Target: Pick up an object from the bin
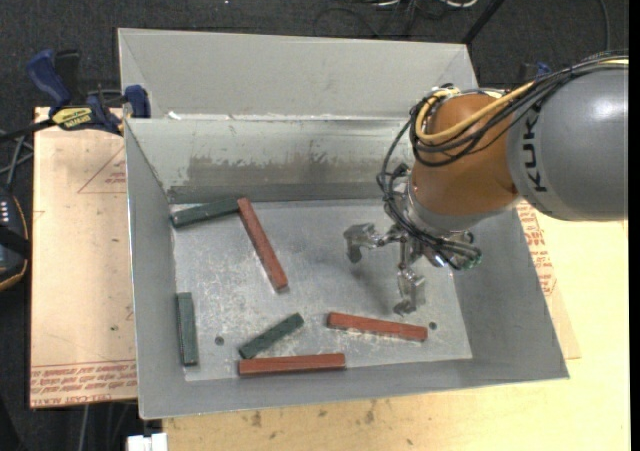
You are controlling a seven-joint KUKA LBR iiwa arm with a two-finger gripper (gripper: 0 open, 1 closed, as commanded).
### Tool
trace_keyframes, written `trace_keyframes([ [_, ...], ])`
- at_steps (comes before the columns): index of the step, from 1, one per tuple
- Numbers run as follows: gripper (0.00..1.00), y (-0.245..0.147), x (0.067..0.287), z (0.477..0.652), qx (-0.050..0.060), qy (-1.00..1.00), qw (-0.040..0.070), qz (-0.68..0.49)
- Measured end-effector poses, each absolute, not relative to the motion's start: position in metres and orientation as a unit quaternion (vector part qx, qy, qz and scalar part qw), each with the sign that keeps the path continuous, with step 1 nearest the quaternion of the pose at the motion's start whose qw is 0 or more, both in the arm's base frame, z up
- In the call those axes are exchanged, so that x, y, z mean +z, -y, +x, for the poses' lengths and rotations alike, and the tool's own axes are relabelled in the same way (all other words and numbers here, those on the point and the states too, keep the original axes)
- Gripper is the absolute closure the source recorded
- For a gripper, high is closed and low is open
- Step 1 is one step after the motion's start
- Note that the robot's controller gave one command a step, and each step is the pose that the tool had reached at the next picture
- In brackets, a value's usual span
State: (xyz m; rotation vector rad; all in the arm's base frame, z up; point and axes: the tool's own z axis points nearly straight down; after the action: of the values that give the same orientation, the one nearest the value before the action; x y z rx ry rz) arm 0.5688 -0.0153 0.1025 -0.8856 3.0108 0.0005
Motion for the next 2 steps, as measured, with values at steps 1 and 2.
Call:
trace_keyframes([
  [1, 0.0, 0.015, 0.095, 0.549, 0.001, -0.978, 0.0, -0.207],
  [2, 0.0, 0.008, 0.091, 0.534, 0.001, -0.993, 0.0, -0.12],
])
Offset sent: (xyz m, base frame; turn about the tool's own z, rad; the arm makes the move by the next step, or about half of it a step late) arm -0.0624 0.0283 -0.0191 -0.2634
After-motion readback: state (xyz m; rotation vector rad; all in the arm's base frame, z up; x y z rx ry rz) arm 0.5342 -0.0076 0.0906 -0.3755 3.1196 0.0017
